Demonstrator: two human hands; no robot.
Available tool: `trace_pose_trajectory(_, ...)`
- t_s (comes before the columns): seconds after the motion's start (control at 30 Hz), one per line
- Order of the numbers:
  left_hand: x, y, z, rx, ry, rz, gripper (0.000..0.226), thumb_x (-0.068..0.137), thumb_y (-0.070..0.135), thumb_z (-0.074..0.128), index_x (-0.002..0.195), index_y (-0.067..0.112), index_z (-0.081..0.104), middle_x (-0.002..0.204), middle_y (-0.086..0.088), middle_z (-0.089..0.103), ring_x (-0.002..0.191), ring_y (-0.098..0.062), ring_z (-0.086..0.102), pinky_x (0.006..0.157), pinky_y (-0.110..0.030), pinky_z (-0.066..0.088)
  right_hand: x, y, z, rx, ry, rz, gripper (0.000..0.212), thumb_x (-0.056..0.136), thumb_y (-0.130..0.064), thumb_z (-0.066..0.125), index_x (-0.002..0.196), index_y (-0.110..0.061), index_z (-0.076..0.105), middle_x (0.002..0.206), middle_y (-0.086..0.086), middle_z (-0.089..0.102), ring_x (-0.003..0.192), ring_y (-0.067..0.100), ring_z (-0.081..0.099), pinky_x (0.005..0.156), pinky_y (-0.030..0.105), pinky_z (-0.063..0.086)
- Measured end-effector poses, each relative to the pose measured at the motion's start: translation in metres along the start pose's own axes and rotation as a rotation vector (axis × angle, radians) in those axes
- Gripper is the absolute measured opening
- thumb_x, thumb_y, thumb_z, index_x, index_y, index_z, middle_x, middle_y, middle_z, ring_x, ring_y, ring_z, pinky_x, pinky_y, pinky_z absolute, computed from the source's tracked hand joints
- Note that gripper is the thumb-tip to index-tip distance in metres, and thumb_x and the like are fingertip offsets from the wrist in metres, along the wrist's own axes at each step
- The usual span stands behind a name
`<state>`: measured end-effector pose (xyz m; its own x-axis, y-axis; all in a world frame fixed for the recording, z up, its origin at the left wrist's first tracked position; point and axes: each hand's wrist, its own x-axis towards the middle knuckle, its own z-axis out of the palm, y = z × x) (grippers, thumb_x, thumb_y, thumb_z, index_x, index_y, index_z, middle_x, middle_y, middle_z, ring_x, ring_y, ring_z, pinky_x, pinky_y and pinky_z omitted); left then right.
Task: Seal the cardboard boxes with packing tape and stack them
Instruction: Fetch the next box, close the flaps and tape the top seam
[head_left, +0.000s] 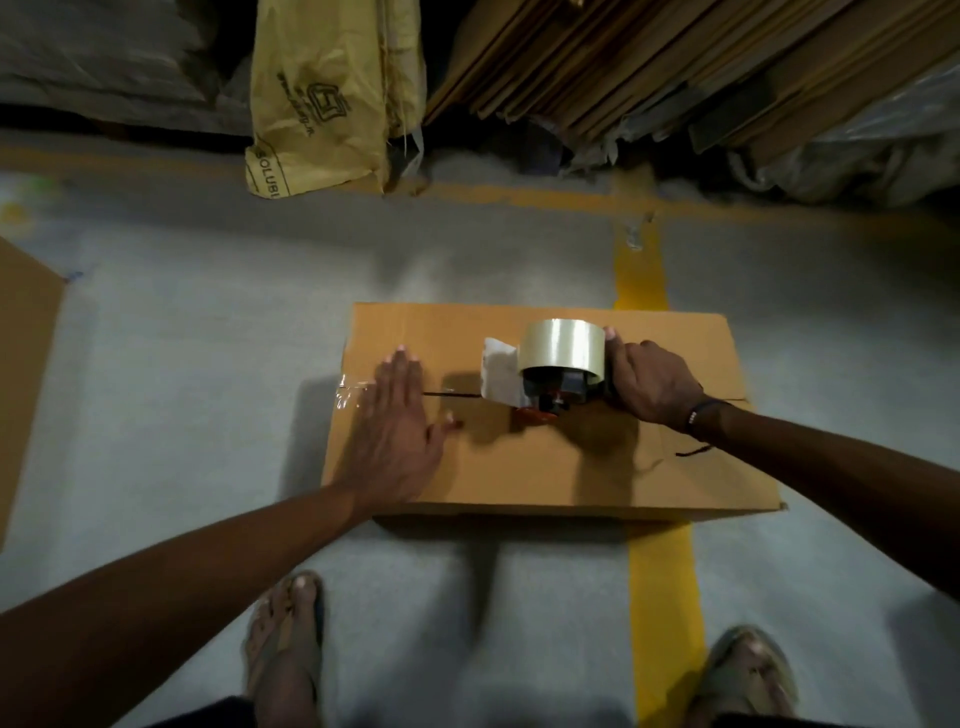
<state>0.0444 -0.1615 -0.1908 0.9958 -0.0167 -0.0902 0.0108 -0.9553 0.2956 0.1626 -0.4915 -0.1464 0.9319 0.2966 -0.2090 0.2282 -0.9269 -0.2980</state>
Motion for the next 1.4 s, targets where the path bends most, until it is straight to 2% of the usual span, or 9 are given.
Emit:
trace_pose_trajectory(0.23,-0.016,0.113,0.04,-0.053,-0.082,0.058,0.087,0.099,0.078,0.026,0.162,0.017,0.024,0.171,-0.01,0.018,0.158,-0.027,0.011,0.13,-0.047,0.011,0.003,0.0,0.001,0.045,0.086,-0.004,0.065,0.11,-0.047,0.013,0.078,-0.01,0.056,0.066,0.008,0.053,0.069,0.036,0.054,0.068,0.038,0.038)
trace_pose_trajectory(0.43,-0.02,0.114,0.047,0.02,0.002,0.057,0.078,0.1,0.075,0.027,0.156,0.021,0.035,0.165,-0.008,0.028,0.156,-0.026,0.02,0.129,-0.047,0.014,0.001,0.001,-0.002,0.021,0.071,-0.012,0.069,0.107,-0.054,0.01,0.067,-0.015,0.049,0.062,0.005,0.049,0.06,0.024,0.049,0.065,0.035,0.033)
trace_pose_trajectory(0.67,-0.019,0.114,0.048,0.057,-0.024,0.024,0.098,0.099,0.079,0.022,0.166,0.013,-0.003,0.174,-0.007,-0.007,0.161,-0.021,-0.01,0.13,-0.047,0.006,-0.01,0.07,-0.022,-0.037,0.001,-0.039,0.096,0.097,-0.064,-0.009,0.111,-0.003,0.064,0.064,0.001,0.048,0.06,0.021,0.046,0.063,0.037,0.034)
trace_pose_trajectory(0.83,-0.018,0.112,0.054,0.107,-0.022,0.02,0.097,0.099,0.079,0.019,0.166,0.013,-0.006,0.174,-0.007,-0.013,0.16,-0.02,-0.012,0.13,-0.048,0.006,-0.051,0.156,-0.05,0.006,0.026,0.165,0.053,0.11,-0.032,0.031,0.152,0.0,0.036,0.096,0.024,0.067,0.09,0.042,0.06,0.069,0.043,0.041)
trace_pose_trajectory(0.93,-0.018,0.116,0.057,0.085,-0.007,0.009,0.095,0.099,0.076,0.024,0.166,0.014,-0.006,0.173,-0.007,-0.015,0.16,-0.022,-0.013,0.13,-0.049,0.006,-0.059,0.171,-0.052,-0.031,0.086,0.136,0.06,0.108,-0.047,0.019,0.12,-0.011,0.066,0.073,0.004,0.065,0.073,0.029,0.06,0.06,0.031,0.034)
trace_pose_trajectory(1.03,-0.014,0.147,0.061,0.034,-0.01,0.024,0.095,0.098,0.069,0.032,0.166,0.014,-0.006,0.173,-0.006,-0.017,0.16,-0.022,-0.014,0.13,-0.05,0.007,-0.051,0.174,-0.051,-0.006,0.119,0.098,0.077,0.103,-0.058,0.004,0.078,-0.016,0.064,0.066,0.0,0.064,0.066,0.024,0.06,0.059,0.029,0.034)
trace_pose_trajectory(1.17,0.009,0.231,0.076,-0.085,-0.029,0.142,0.096,0.096,0.067,0.038,0.167,0.016,-0.003,0.174,-0.005,-0.012,0.16,-0.023,-0.013,0.13,-0.042,0.0,-0.052,0.175,-0.051,-0.017,0.098,0.091,0.076,0.107,-0.056,0.006,0.071,-0.017,0.061,0.068,0.005,0.066,0.066,0.022,0.061,0.063,0.032,0.04)
trace_pose_trajectory(1.3,0.026,0.273,0.093,-0.048,-0.031,0.199,0.081,0.097,0.07,0.037,0.162,0.023,0.032,0.172,-0.008,0.02,0.158,-0.03,0.017,0.128,-0.046,0.011,-0.051,0.176,-0.05,0.002,0.073,0.095,0.073,0.107,-0.056,0.008,0.074,-0.017,0.06,0.07,0.005,0.066,0.066,0.021,0.061,0.067,0.034,0.047)
trace_pose_trajectory(1.4,0.026,0.27,0.099,-0.063,0.031,0.215,0.089,0.098,0.07,0.039,0.164,0.013,0.022,0.172,-0.01,0.02,0.157,-0.03,0.021,0.127,-0.047,0.016,-0.048,0.181,-0.05,0.031,0.086,0.09,0.075,0.106,-0.057,0.008,0.07,-0.016,0.06,0.064,0.002,0.062,0.061,0.018,0.059,0.064,0.032,0.043)
